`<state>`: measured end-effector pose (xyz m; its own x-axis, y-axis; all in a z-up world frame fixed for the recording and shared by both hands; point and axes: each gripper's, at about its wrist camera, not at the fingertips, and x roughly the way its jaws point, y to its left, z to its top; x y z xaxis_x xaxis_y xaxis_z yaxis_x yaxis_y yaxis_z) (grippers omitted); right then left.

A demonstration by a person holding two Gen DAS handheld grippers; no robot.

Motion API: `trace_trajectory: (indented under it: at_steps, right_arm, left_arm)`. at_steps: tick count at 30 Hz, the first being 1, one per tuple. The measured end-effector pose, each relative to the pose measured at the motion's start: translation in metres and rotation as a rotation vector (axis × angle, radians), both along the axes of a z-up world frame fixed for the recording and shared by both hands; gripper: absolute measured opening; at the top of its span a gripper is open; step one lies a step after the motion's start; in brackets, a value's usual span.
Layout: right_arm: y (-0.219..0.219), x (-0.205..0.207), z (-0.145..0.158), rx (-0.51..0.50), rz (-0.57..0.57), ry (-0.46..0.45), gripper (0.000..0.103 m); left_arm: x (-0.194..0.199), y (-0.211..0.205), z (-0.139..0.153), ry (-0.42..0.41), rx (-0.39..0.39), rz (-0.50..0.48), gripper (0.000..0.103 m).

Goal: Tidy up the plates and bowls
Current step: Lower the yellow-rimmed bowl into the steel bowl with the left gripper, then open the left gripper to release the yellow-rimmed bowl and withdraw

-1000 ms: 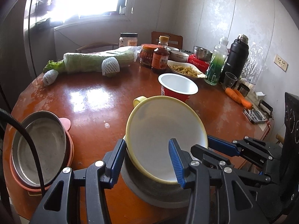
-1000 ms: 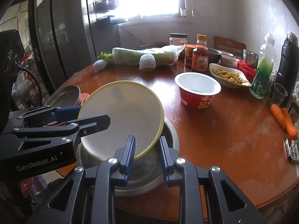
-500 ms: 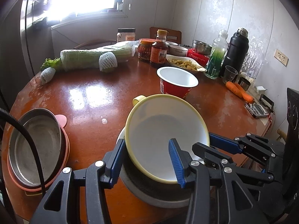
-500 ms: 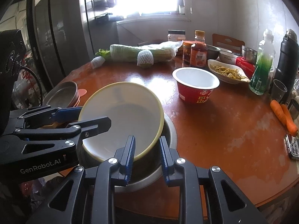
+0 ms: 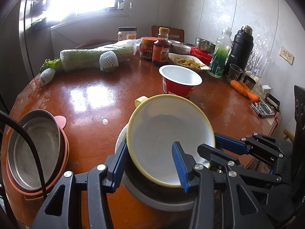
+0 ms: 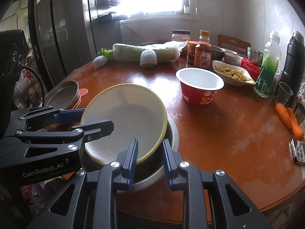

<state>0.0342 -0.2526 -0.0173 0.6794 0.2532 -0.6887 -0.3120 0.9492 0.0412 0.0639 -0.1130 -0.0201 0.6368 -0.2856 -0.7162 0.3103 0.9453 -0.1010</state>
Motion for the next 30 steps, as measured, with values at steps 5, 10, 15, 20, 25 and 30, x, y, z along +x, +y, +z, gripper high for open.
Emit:
trace_trajectory:
  at_steps: [5, 10, 15, 20, 25, 30]
  right_arm:
    - [0.0, -0.001, 0.0, 0.001, 0.002, 0.0, 0.027]
    - [-0.002, -0.001, 0.0, 0.009, 0.002, 0.002, 0.027]
    - [-0.003, -0.001, 0.0, 0.015, 0.004, 0.002, 0.027]
    - [-0.003, -0.001, 0.001, 0.012, 0.001, -0.007, 0.031]
    - [-0.006, -0.003, 0.003, 0.015, -0.004, -0.012, 0.033]
    - [-0.012, -0.004, 0.006, 0.036, -0.017, -0.014, 0.034]
  left_arm:
    - [0.0, 0.0, -0.001, 0.005, 0.0, -0.002, 0.047]
    - [0.0, 0.0, -0.002, 0.007, 0.002, -0.004, 0.047]
    - [-0.001, 0.0, -0.002, 0.006, 0.005, -0.002, 0.047]
    - [-0.001, 0.001, -0.002, 0.002, 0.007, 0.001, 0.048]
    - [-0.001, 0.002, -0.001, 0.0, 0.006, 0.006, 0.048]
    - [-0.004, 0.006, 0.005, -0.018, -0.01, 0.008, 0.049]
